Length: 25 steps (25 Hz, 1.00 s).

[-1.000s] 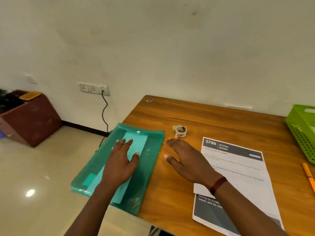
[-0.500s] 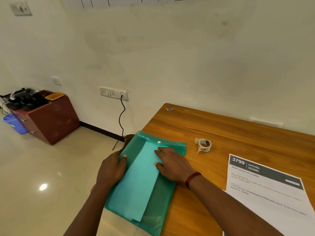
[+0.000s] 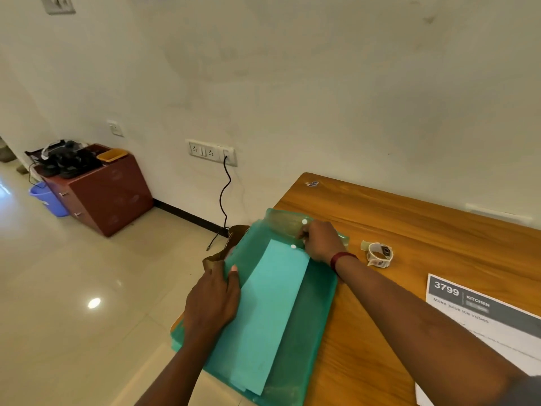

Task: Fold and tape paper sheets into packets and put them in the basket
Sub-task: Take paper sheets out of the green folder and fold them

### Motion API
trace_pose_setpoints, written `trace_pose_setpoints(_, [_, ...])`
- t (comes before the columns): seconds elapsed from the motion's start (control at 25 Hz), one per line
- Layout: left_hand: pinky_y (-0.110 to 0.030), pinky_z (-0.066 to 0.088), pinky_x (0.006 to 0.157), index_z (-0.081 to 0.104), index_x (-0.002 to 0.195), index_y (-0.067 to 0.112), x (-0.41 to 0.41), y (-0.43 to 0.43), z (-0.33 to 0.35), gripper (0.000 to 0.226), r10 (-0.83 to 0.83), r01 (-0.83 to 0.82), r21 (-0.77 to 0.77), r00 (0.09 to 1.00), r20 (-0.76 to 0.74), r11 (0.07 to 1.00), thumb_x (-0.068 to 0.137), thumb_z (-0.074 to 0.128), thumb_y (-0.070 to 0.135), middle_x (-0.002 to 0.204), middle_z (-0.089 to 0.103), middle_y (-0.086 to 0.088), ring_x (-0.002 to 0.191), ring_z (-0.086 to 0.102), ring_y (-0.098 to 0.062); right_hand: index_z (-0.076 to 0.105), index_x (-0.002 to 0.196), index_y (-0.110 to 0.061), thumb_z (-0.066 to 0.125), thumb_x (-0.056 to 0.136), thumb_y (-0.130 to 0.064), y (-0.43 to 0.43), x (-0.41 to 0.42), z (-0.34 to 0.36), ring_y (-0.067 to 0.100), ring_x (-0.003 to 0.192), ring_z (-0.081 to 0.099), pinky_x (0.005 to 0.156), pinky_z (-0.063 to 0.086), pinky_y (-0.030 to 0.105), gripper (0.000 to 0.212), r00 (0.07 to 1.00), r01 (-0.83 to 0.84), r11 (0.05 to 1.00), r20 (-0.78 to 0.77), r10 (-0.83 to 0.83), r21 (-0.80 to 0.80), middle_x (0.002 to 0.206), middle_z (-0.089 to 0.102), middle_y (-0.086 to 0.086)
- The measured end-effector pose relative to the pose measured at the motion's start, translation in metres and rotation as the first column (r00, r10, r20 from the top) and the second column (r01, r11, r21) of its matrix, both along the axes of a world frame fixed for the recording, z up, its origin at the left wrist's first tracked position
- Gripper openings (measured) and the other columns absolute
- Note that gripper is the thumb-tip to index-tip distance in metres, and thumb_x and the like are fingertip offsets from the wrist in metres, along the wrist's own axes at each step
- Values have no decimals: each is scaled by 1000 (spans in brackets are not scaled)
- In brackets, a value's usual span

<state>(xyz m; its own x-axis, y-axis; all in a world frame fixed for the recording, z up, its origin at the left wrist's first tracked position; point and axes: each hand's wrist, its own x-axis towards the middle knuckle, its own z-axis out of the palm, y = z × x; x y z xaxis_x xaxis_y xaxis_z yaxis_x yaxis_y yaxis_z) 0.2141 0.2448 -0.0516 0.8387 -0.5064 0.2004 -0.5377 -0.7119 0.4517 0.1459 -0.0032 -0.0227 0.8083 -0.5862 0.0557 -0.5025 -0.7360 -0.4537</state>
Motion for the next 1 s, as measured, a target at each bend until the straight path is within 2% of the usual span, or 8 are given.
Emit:
trace_pose_setpoints(0.12, [-14,26,54,46,130,24,-1,-2,1,44,21,-21,-5,1000,-11,1000,101,27,50,92,55,9,68,44,-2,77,94,-11,64,83,5,-10,9,9,17,96,66,88,51,26,24,999,-17,997,-44,21,76,103,74,5])
trace_pose_setpoints(0.28, [-22,32,57,45,130,25,-1,-3,-2,45,33,-33,-27,999,-4,999,100,26,53,94,57,8,71,47,-4,76,99,-8,72,85,-11,-17,11,25,11,89,62,84,51,25,15,983,-74,975,-151,108,212,103,73,2])
trace_pose_setpoints(0.44, [-27,39,64,44,128,25,0,-4,-7,47,38,-38,-15,999,13,999,99,24,56,100,60,5,75,51,-6,75,102,-9,63,86,2,-12,15,25,8,78,57,67,48,21,23,959,-106,970,-234,157,218,101,71,1])
trace_pose_setpoints(0.56, [-27,39,65,45,127,24,1,-3,-8,48,28,-27,-20,999,20,999,99,24,57,100,60,5,76,50,-7,76,98,-10,66,84,0,-11,15,20,14,88,63,74,53,27,20,967,-97,973,-212,142,208,102,73,2])
trace_pose_setpoints(0.68, [-27,37,65,45,127,23,0,-3,-8,48,19,-18,-28,999,36,999,99,24,55,100,60,4,74,49,-7,77,93,-11,77,78,-11,-13,10,17,18,89,66,83,56,34,15,979,-105,989,-162,120,100,97,74,4])
trace_pose_setpoints(0.88, [-26,34,62,45,128,21,-1,-3,-7,49,18,-17,-23,999,43,1000,99,25,55,107,61,0,76,49,-8,76,93,-11,79,78,-14,-6,3,15,20,85,64,73,52,31,16,992,-117,993,-54,118,15,96,73,6])
trace_pose_setpoints(1.0, [-27,35,63,44,131,20,0,-3,-7,52,20,-19,-13,999,45,1000,99,25,56,109,61,-2,77,51,-11,75,93,-12,76,79,-13,-6,-1,19,23,88,64,76,53,35,14,995,-100,995,-4,100,3,95,72,6])
